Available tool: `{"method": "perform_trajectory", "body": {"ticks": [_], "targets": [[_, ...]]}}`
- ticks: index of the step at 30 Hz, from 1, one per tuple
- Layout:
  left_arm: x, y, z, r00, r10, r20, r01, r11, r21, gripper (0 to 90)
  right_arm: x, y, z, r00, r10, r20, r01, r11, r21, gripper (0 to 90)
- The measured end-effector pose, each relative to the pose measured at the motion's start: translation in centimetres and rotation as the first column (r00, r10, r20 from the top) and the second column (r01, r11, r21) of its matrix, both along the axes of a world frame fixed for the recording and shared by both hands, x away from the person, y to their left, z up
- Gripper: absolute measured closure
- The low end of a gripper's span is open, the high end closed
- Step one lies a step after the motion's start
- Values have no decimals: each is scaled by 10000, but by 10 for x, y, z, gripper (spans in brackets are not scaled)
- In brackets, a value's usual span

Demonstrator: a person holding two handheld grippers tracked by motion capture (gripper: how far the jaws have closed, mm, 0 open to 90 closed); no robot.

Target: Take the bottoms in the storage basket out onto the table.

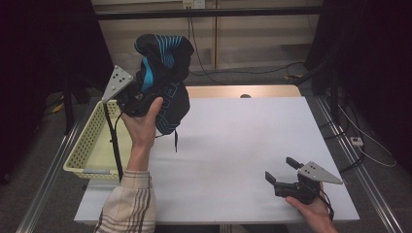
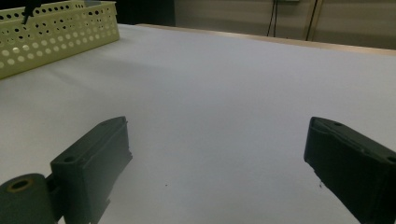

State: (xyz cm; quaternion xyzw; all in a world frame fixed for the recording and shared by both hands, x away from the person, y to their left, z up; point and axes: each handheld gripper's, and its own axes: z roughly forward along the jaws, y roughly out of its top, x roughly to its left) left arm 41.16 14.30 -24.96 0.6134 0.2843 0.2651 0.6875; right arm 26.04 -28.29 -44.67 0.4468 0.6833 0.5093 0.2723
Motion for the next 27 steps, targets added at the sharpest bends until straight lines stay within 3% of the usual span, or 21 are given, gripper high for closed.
{"method": "perform_trajectory", "body": {"ticks": [14, 27], "targets": [[4, -21, 3, 9997, -240, -84, 243, 9994, 262, 708, 0, 0, 0, 10000, 8, -29, -8, 10000, 2, 66], [8, -42, 5, 9983, -562, -176, 565, 9983, 164, 708, 0, 0, 0, 10000, 20, -19, -20, 10000, -1, 66]]}}
